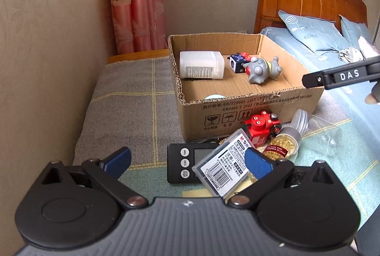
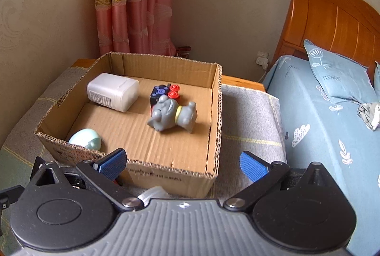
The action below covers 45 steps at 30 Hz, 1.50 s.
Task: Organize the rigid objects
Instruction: 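Move the right gripper toward the clear plastic jar on the blanket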
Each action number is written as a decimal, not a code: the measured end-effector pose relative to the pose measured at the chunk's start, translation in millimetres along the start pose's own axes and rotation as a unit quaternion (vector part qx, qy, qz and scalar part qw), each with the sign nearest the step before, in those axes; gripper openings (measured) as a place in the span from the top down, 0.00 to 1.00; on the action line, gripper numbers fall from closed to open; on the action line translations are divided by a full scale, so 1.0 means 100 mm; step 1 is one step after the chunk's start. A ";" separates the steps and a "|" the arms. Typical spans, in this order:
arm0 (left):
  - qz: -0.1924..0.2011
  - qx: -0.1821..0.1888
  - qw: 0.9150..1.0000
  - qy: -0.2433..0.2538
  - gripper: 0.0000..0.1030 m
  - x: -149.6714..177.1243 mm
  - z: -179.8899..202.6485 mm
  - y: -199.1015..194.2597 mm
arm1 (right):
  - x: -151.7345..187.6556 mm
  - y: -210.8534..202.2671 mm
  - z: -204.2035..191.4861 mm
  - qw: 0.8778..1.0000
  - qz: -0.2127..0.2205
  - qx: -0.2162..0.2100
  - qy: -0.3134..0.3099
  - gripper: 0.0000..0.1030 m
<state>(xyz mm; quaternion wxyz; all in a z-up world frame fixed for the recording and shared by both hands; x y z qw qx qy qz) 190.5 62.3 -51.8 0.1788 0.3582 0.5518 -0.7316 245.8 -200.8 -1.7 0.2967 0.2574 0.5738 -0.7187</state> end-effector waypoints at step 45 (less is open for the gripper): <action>-0.071 -0.014 0.997 0.028 0.02 0.32 -0.01 0.39 | 1.37 0.13 0.32 0.997 -0.073 0.029 -0.003 0.00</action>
Point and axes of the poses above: each gripper's, at about its wrist camera, not at the fingertips, and y roughly the way its jaws point, z to its right, x to its underside, the point moved 7 cm from there along y, roughly the way its jaws point, and after that the axes turned 11 degrees about x, right-handed, at the moved point
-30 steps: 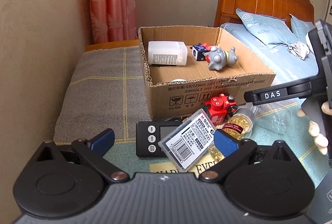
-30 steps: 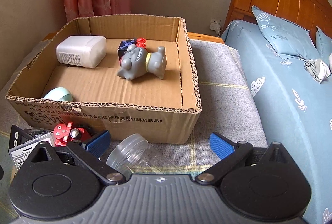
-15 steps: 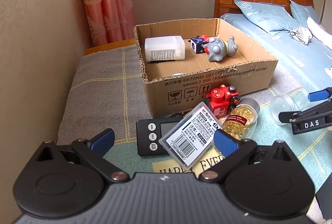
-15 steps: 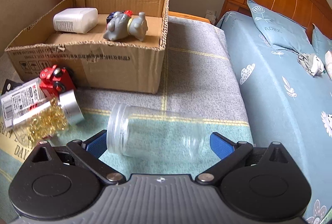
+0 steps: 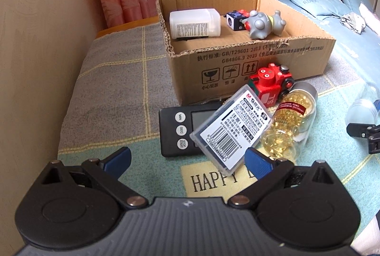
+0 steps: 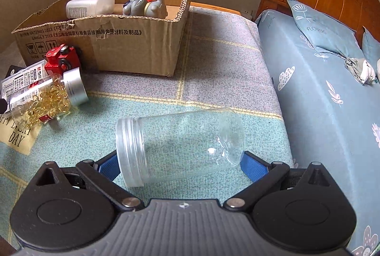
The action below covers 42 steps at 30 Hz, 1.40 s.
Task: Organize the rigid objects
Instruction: 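Move the right gripper toward the clear plastic jar on the blanket, then close the right gripper on the clear jar while the left grasps the packaged barcode card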
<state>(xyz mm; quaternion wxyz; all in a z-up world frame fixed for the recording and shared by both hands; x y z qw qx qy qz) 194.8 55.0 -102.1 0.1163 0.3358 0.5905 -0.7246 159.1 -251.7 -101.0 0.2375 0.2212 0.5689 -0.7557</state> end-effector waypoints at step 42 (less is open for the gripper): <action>0.009 -0.036 0.999 -0.024 0.02 -0.15 -0.13 -0.02 | -0.06 -0.14 0.02 0.998 0.041 -0.046 0.001 0.00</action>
Point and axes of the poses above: each gripper's, at about its wrist camera, not at the fingertips, and y roughly the way its jaws point, z to its right, x to its underside, the point moved 7 cm from there along y, roughly the way its jaws point, and after that the axes turned 11 degrees about x, right-handed, at the moved point
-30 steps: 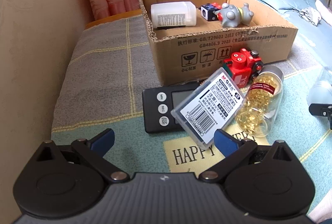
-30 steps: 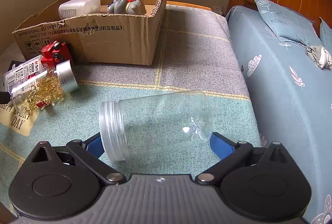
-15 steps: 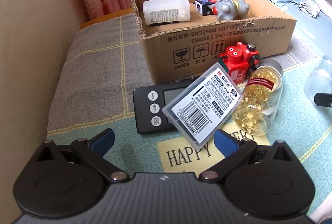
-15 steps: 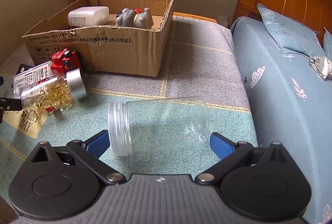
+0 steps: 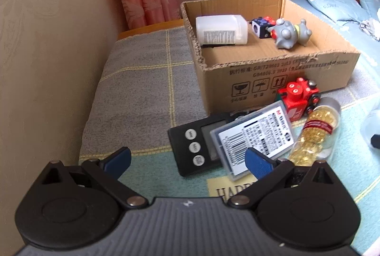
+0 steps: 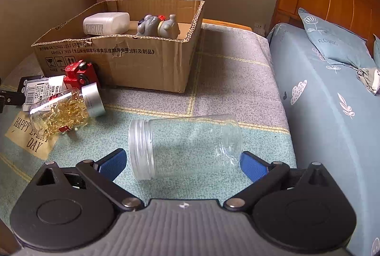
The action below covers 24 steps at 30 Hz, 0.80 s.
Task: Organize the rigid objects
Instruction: 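Close the right gripper on the clear jar while the left grasps the packaged barcode card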
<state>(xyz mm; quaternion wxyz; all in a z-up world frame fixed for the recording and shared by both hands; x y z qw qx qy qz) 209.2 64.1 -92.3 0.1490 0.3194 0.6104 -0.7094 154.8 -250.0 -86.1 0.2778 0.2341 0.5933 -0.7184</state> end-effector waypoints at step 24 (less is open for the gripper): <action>-0.057 -0.022 0.987 -0.148 0.06 -0.18 0.48 0.42 | -0.05 0.10 0.09 0.999 0.022 -0.033 -0.002 0.00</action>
Point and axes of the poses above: each gripper's, at about its wrist camera, not at the fingertips, and y roughly the way its jaws point, z to its right, x to its underside, the point moved 7 cm from there along y, roughly the way its jaws point, and after that the axes turned 11 degrees about x, right-handed, at the moved point
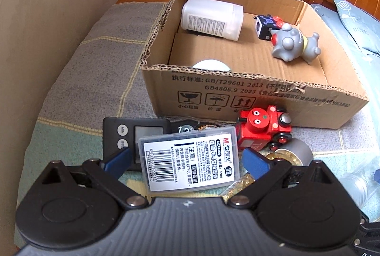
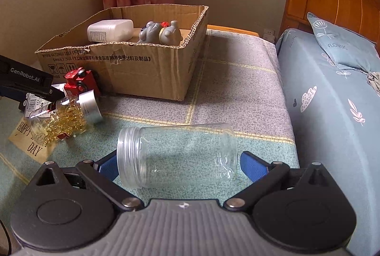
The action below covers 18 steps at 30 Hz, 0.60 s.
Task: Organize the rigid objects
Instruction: 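Close the right gripper on the clear jar while the left grasps the packaged barcode card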
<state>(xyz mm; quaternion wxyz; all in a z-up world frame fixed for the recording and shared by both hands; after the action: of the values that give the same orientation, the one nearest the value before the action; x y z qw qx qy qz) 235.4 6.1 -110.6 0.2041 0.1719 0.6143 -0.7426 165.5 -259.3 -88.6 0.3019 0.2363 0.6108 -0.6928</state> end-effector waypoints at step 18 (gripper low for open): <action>-0.003 0.018 0.999 0.049 0.13 0.05 -0.06 -0.15 | 0.09 -0.03 -0.12 0.999 -0.006 -0.012 -0.046 0.09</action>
<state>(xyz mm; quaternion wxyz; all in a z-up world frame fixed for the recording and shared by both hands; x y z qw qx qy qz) 223.4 13.8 -102.0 0.1681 0.2098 0.6106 -0.7449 156.5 -248.4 -93.8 0.3286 0.1970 0.6056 -0.6974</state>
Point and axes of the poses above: each gripper's, at about its wrist camera, not at the fingertips, and y roughly the way its jaws point, z to its right, x to its underside, the point moved 7 cm from there along y, roughly the way its jaws point, and after that the axes turned 11 degrees about x, right-handed, at the moved point
